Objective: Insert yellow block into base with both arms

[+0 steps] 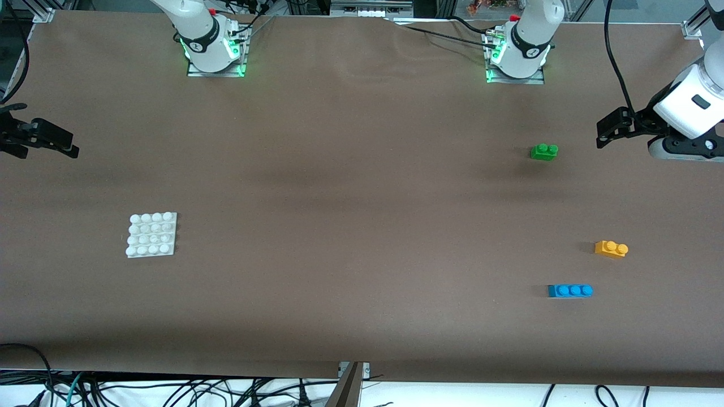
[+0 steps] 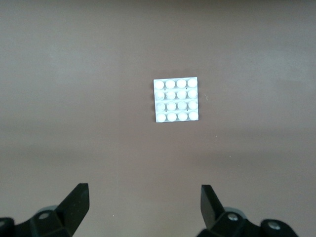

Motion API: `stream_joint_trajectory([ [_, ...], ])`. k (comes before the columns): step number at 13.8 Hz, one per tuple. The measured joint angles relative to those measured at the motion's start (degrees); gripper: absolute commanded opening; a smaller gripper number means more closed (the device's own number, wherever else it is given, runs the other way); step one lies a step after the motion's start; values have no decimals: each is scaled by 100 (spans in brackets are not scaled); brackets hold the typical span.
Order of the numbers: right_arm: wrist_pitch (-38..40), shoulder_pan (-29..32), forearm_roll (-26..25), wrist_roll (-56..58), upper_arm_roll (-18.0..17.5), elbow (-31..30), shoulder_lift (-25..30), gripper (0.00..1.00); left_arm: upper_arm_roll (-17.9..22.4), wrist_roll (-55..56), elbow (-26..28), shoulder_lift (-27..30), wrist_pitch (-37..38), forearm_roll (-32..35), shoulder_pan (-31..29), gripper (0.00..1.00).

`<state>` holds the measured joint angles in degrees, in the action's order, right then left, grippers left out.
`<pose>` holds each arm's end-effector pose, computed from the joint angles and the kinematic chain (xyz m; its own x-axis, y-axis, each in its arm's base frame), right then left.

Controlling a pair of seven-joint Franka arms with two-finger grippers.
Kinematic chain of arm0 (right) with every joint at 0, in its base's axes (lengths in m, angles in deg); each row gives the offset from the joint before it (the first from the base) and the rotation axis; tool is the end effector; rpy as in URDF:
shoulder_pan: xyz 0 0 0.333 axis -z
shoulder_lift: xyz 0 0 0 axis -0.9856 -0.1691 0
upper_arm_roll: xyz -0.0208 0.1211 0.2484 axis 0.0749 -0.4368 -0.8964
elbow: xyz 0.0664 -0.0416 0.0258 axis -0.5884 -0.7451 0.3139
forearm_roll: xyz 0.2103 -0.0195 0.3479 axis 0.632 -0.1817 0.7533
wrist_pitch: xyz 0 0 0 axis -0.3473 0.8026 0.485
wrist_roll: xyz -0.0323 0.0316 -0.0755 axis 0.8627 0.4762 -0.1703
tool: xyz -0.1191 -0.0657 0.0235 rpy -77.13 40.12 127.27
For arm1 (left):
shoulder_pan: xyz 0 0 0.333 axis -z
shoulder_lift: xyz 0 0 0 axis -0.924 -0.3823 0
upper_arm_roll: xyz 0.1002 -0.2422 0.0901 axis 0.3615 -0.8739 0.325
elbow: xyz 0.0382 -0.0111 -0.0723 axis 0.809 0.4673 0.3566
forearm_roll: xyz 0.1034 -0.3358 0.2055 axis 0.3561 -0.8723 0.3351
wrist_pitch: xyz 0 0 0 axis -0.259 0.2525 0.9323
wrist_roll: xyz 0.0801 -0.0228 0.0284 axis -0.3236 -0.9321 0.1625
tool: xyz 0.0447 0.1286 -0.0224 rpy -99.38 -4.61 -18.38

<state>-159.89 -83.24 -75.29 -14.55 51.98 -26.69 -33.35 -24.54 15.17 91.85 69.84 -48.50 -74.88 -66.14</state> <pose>0.5987 -0.0356 0.5377 0.9995 0.0220 -0.0214 0.0220 -0.9998 -0.0002 0.5704 -0.0346 0.5323 0.9975 -0.0529 -0.0464 -0.0539 -0.9983 -0.0204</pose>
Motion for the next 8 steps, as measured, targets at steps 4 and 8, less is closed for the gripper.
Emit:
stream_joint_trajectory([
  [4,-3,0,-2,0,-2,0,0,100,4,-3,0,0,8,-96,0,100],
  [8,-4,0,-11,1,-2,0,0,100,6,-5,0,0,14,-99,0,100],
])
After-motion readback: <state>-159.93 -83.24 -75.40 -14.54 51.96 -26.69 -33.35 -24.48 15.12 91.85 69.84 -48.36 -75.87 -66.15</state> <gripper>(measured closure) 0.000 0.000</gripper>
